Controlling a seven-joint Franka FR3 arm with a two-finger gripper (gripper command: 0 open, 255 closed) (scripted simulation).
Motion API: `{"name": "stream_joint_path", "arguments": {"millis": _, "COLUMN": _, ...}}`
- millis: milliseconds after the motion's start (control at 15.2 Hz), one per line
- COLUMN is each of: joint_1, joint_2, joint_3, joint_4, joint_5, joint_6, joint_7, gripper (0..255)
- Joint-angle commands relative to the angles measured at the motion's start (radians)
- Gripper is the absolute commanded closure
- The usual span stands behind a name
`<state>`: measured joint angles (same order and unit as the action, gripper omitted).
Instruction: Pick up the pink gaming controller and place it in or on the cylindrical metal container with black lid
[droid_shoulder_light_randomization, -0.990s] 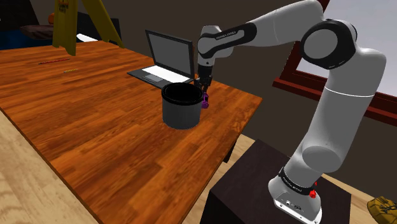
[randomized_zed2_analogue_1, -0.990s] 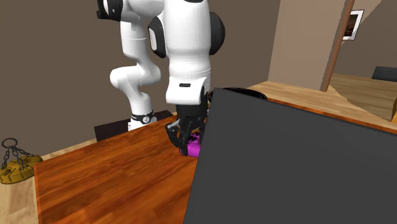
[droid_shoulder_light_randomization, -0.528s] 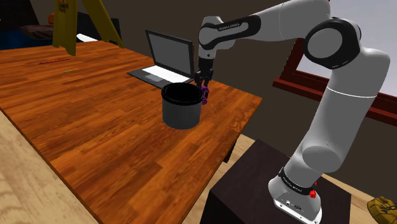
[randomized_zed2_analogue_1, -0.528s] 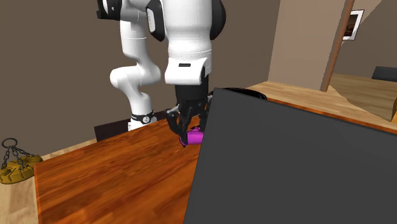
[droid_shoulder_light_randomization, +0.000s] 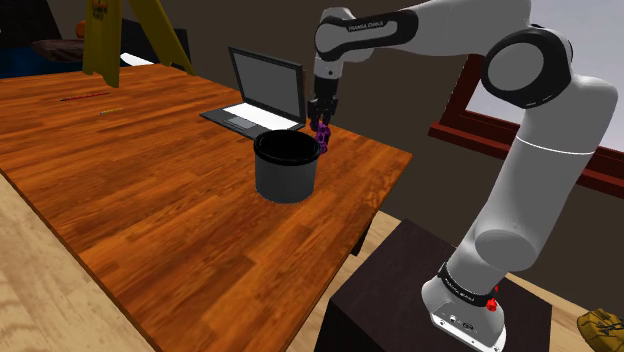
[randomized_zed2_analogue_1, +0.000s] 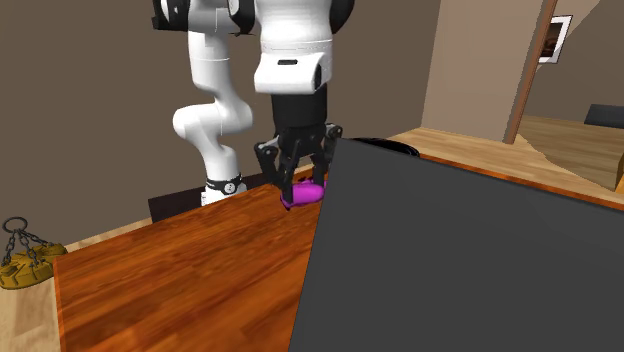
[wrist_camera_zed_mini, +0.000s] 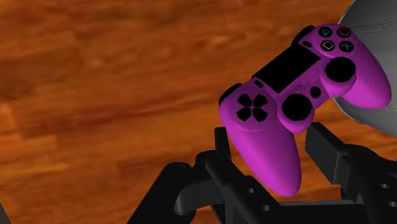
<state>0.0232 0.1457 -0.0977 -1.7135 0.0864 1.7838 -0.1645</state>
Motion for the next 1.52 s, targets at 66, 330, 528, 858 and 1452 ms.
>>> {"name": "stream_joint_path", "arguments": {"millis": 66, "joint_1": 0.000, "joint_2": -0.002, "joint_3": 0.000, "joint_4": 0.039, "joint_5": -0.001, "joint_6": -0.041, "joint_7": 0.004, "gripper": 255}}
{"name": "stream_joint_path", "arguments": {"millis": 330, "joint_1": -0.001, "joint_2": -0.003, "joint_3": -0.001, "joint_4": 0.091, "joint_5": -0.002, "joint_6": -0.094, "joint_7": 0.007, "gripper": 255}}
{"name": "stream_joint_path", "arguments": {"millis": 528, "joint_1": -0.001, "joint_2": -0.001, "joint_3": -0.001, "joint_4": 0.135, "joint_5": -0.002, "joint_6": -0.135, "joint_7": 0.009, "gripper": 255}}
{"name": "stream_joint_path", "arguments": {"millis": 858, "joint_1": -0.003, "joint_2": 0.008, "joint_3": -0.002, "joint_4": 0.213, "joint_5": -0.001, "joint_6": -0.205, "joint_7": 0.013, "gripper": 255}}
{"name": "stream_joint_path", "arguments": {"millis": 1452, "joint_1": -0.007, "joint_2": 0.041, "joint_3": -0.003, "joint_4": 0.377, "joint_5": 0.002, "joint_6": -0.336, "joint_7": 0.020, "gripper": 255}}
